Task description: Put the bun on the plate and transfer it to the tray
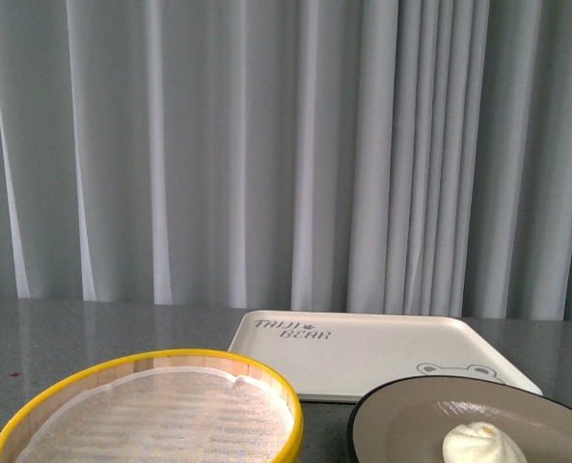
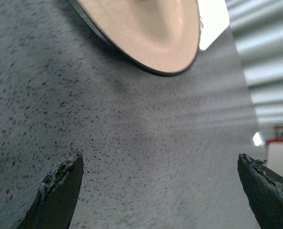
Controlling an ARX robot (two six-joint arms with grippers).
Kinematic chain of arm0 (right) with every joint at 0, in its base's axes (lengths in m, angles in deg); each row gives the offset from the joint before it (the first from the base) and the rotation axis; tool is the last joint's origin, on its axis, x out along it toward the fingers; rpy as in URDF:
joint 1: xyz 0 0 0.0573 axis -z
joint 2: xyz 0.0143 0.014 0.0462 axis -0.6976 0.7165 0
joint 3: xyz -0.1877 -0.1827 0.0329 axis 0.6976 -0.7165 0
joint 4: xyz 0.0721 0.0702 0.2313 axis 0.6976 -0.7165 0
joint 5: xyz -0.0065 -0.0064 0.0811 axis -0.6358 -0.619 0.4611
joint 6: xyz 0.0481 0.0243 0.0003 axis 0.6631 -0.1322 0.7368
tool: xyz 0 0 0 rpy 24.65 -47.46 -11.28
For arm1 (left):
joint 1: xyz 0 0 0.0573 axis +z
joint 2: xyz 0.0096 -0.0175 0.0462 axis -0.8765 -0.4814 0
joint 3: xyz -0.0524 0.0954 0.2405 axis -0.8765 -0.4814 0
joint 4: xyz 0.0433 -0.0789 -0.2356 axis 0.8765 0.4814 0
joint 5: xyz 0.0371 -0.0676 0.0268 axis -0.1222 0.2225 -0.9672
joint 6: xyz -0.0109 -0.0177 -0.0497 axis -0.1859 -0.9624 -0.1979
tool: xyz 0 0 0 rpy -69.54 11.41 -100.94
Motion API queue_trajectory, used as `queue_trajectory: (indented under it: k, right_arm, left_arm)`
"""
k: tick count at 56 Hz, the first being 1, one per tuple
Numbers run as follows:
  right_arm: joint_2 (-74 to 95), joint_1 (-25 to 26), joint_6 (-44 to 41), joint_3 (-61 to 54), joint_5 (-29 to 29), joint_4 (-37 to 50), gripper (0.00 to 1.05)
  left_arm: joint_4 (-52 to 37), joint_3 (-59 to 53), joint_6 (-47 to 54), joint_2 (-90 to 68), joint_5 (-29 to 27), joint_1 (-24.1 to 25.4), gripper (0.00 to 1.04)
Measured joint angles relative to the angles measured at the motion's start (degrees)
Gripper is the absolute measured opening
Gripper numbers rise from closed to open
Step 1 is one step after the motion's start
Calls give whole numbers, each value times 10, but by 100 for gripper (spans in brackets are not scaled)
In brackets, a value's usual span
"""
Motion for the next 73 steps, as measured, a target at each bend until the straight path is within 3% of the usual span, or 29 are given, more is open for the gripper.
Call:
queue_trajectory:
  k: [9, 20, 37, 57, 68, 73]
  right_arm:
    - [84, -86, -137, 2, -11, 109, 96]
    - [196, -165, -186, 11, -16, 161, 96]
    - [317, -208, -194, 39, -37, 272, 96]
    - [366, -234, -192, 59, -44, 293, 95]
    - [378, -236, -185, 59, -46, 303, 66]
    - [373, -239, -174, 57, -45, 291, 46]
  left_arm:
    - [0, 0, 0, 0, 0, 0, 98]
    - [0, 0, 0, 0, 0, 0, 98]
    - [0, 0, 0, 0, 0, 0, 98]
    - [0, 0, 0, 0, 0, 0, 98]
    - [0, 0, 0, 0, 0, 0, 98]
    - [0, 0, 0, 0, 0, 0, 98]
